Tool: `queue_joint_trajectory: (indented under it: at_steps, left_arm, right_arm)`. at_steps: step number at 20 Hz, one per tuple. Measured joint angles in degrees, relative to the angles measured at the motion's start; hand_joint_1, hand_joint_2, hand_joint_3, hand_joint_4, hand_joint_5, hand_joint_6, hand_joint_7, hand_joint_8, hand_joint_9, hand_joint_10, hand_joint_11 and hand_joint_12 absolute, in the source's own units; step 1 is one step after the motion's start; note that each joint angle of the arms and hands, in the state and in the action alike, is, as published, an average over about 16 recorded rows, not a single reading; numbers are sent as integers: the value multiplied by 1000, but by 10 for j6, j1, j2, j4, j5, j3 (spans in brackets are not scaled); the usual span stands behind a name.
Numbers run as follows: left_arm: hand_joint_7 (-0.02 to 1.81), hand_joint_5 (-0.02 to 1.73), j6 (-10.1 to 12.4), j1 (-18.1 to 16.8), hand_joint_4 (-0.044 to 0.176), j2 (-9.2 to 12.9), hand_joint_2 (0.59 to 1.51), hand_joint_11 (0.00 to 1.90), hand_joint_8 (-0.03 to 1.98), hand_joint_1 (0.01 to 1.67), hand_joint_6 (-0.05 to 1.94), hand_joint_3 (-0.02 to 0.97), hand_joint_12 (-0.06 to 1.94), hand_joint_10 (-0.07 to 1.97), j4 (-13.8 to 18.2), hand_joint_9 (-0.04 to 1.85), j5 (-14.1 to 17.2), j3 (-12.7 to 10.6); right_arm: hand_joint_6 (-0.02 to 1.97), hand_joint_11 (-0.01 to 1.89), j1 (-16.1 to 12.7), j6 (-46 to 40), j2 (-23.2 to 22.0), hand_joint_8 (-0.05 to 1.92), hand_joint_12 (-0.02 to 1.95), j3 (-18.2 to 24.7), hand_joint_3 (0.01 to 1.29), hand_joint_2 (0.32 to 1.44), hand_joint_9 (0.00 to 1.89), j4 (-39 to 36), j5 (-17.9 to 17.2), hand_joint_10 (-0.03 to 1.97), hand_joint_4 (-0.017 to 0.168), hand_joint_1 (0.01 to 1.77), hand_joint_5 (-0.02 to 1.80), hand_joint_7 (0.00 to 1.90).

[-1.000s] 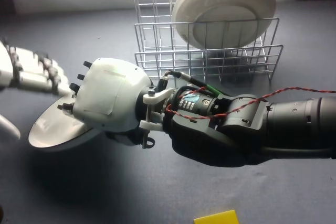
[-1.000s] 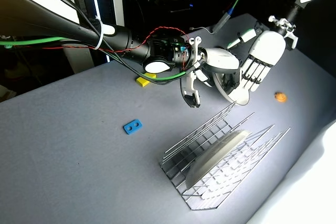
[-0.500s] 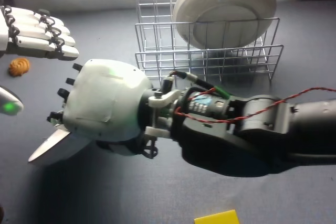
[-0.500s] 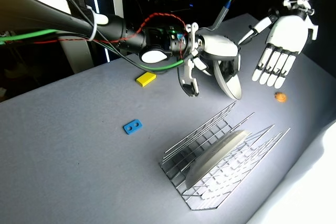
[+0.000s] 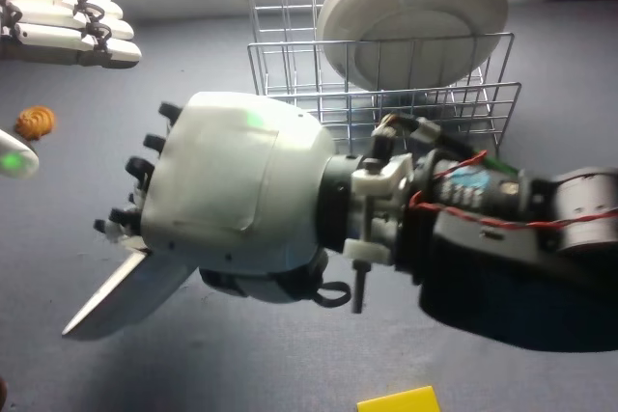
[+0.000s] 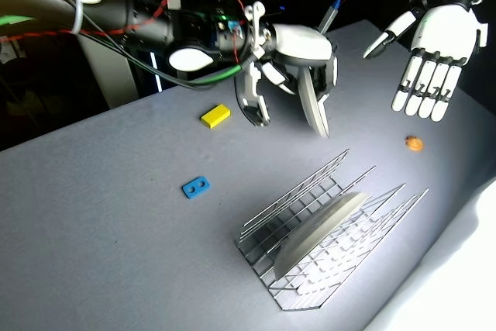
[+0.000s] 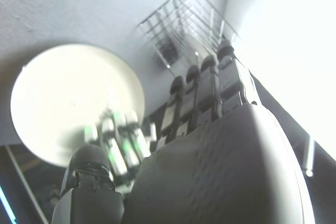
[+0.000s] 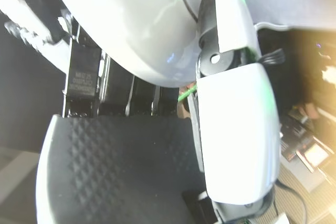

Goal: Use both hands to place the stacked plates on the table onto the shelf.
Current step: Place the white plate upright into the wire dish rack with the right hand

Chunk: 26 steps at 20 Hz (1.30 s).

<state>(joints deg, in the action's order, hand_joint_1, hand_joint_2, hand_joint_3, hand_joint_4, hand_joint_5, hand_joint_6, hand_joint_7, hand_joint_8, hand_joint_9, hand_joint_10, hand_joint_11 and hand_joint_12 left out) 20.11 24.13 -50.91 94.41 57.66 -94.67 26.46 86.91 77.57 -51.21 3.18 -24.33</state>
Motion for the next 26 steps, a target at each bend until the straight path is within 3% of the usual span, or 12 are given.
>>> queue_joint_trajectory:
  at_steps: [6, 12, 19, 26]
  left_arm:
    - [20, 33, -1, -7, 5, 7, 1105, 22, -3, 12, 18, 20, 0, -65, 4, 15, 2, 5]
    - [20, 32, -1, -9, 5, 12, 1101, 23, -3, 12, 18, 20, 0, -65, 11, 17, 5, 10]
    - [22, 27, -1, -9, 5, 14, 1097, 22, -3, 12, 18, 20, 0, -65, 19, 20, 6, 13]
    - [26, 25, -1, -9, 5, 14, 1097, 22, -3, 12, 18, 20, -1, -65, 25, 22, 5, 15]
  right_arm:
    - [1091, 1125, -60, -177, -84, 924, 877, 44, 15, 1022, 1415, -85, 48, 23, -3, 1187, 817, 1092]
    - [1094, 1119, -123, -366, -153, 917, 878, 47, 15, 1022, 1419, -121, 107, 17, -3, 1189, 809, 1095]
    - [1097, 1122, -162, -433, -191, 931, 857, 20, 15, 1022, 1425, -17, 141, 17, -4, 1195, 798, 1092]
    - [1090, 1122, -166, -410, -196, 942, 846, -20, 15, 1021, 1428, 94, 136, 17, -6, 1201, 798, 1086]
